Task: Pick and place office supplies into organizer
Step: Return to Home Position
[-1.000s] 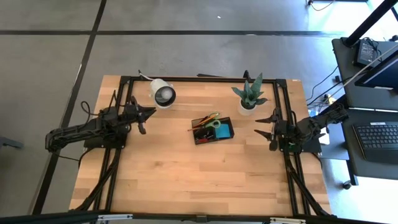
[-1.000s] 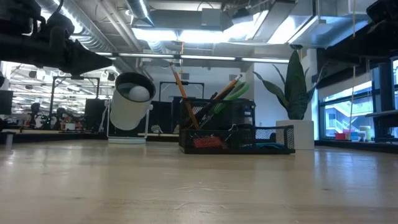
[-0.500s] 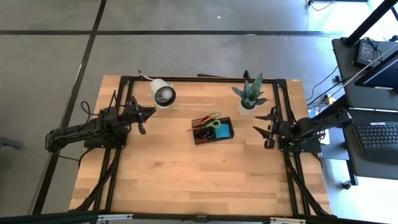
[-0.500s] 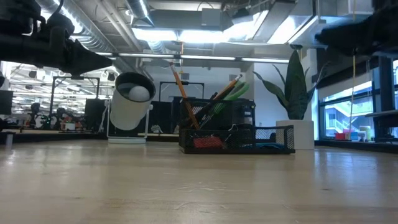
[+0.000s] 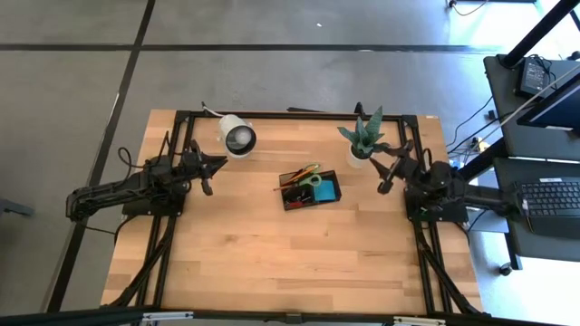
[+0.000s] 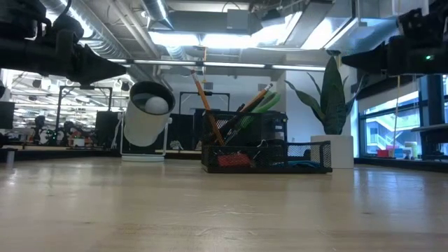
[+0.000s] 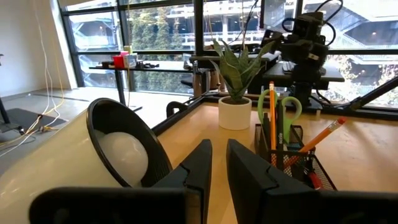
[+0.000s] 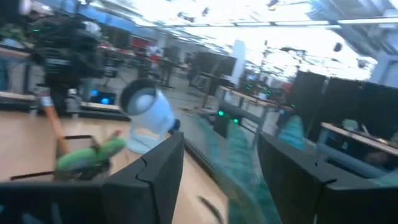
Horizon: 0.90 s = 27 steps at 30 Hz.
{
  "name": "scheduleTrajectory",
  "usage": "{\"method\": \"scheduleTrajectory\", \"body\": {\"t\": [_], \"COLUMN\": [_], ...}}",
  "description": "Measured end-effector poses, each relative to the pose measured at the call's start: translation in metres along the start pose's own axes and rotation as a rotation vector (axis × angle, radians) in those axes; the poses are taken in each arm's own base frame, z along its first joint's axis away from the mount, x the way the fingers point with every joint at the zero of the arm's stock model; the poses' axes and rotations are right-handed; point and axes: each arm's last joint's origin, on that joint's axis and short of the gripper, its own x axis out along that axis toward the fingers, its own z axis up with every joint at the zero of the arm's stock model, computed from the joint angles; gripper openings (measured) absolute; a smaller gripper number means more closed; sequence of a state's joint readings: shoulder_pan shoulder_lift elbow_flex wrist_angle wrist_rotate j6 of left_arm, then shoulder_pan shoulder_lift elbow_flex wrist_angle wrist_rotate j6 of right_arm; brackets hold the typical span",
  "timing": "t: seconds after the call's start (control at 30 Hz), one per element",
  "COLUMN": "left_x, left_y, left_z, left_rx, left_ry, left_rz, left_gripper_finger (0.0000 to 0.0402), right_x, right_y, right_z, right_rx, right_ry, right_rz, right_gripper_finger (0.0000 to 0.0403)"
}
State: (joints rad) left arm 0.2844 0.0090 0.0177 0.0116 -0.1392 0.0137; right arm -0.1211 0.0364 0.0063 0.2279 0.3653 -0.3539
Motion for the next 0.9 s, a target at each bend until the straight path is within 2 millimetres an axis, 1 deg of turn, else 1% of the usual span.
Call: {"method": "scheduleTrajectory", "body": {"t": [0.07, 0.2, 0.33, 0.43, 0.53, 0.77, 0.9], "left_x": [0.0, 0.0, 0.0, 0.0, 0.0, 0.0, 0.0], "left_y": [0.0, 0.0, 0.0, 0.0, 0.0, 0.0, 0.0], "left_z": [0.0, 0.0, 0.0, 0.0, 0.0, 0.0, 0.0], "left_rx": [0.0, 0.0, 0.0, 0.0, 0.0, 0.0, 0.0], "left_ry": [0.0, 0.0, 0.0, 0.0, 0.0, 0.0, 0.0], "left_rz": [0.0, 0.0, 0.0, 0.0, 0.0, -0.001, -0.003], "left_gripper_finger": [0.0043, 0.0043, 0.0043, 0.0043, 0.0043, 0.0043, 0.0043], "right_x": [0.001, 0.003, 0.004, 0.004, 0.003, 0.001, 0.001], "right_y": [-0.004, -0.011, -0.016, -0.014, -0.011, -0.012, -0.012], "right_z": [-0.002, -0.005, -0.006, -0.01, -0.022, -0.02, -0.019], "right_rx": [0.019, -0.007, -0.006, 0.036, 0.047, 0.095, 0.079], "right_ry": [0.008, 0.025, 0.022, 0.045, 0.164, 0.134, 0.122], "right_rz": [-0.022, -0.055, -0.055, 0.026, 0.087, 0.084, 0.082], "right_gripper_finger": [0.0207, 0.0207, 0.0207, 0.0207, 0.0207, 0.0207, 0.0207]}}
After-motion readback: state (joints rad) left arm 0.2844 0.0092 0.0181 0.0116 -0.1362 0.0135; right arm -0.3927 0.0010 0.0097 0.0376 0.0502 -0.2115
